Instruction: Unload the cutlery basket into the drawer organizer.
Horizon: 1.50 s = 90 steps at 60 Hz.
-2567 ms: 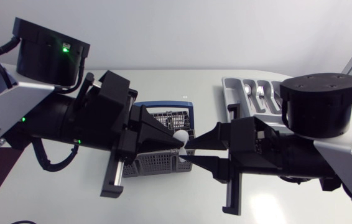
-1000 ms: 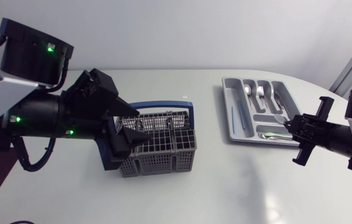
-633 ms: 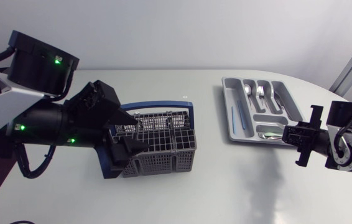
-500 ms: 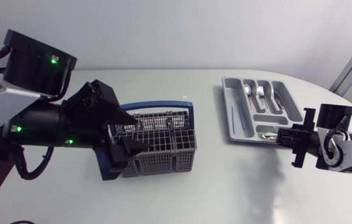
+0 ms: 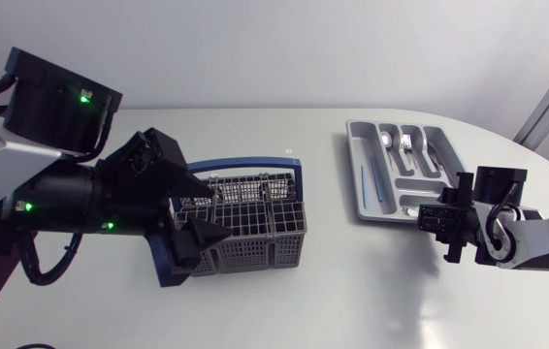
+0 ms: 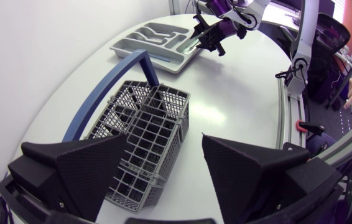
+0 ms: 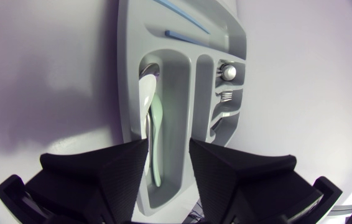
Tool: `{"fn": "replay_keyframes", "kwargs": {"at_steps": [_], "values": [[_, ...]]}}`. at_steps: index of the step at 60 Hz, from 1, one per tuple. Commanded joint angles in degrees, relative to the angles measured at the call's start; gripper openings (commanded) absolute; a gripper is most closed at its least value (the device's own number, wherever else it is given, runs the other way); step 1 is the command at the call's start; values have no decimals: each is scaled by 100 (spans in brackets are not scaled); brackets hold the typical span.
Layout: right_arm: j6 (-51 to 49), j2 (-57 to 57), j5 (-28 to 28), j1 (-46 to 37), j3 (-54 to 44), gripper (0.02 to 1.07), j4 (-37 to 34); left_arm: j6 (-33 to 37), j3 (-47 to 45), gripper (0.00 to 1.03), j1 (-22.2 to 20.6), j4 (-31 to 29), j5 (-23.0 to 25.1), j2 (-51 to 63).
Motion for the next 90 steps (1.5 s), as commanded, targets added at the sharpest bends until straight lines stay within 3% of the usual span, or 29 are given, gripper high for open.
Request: {"fn": "replay_keyframes", "kwargs": {"at_steps": [1,12,15,23,38,41,49,64,90], "values": [[44,-217,-15,-9,-114,69,-176,-85,-129,99,-53,-91,-37,-94],[870,-1386,-410,70,62,72,-1336,-23,-181,99,0,-320,-222,-129],[1239,-1711,-560,202,168,72,-1863,38,-225,99,18,-399,-301,-138],[2109,-2397,-902,677,238,71,-2487,100,-471,99,79,-408,-512,-182],[3902,-3170,-1896,1696,554,52,-3700,504,-981,93,501,-451,-547,-234],[4218,-3232,-2001,1960,581,45,-3771,627,-1104,93,633,-451,-547,-234],[4878,-3206,-2221,2637,633,9,-3797,899,-1429,93,932,-399,-538,-164],[5642,-2661,-2221,3832,554,8,-3349,1049,-1755,93,1301,269,-538,478],[5932,-1966,-2221,4078,923,8,-2786,1049,-1561,93,1371,726,-538,899]]}}
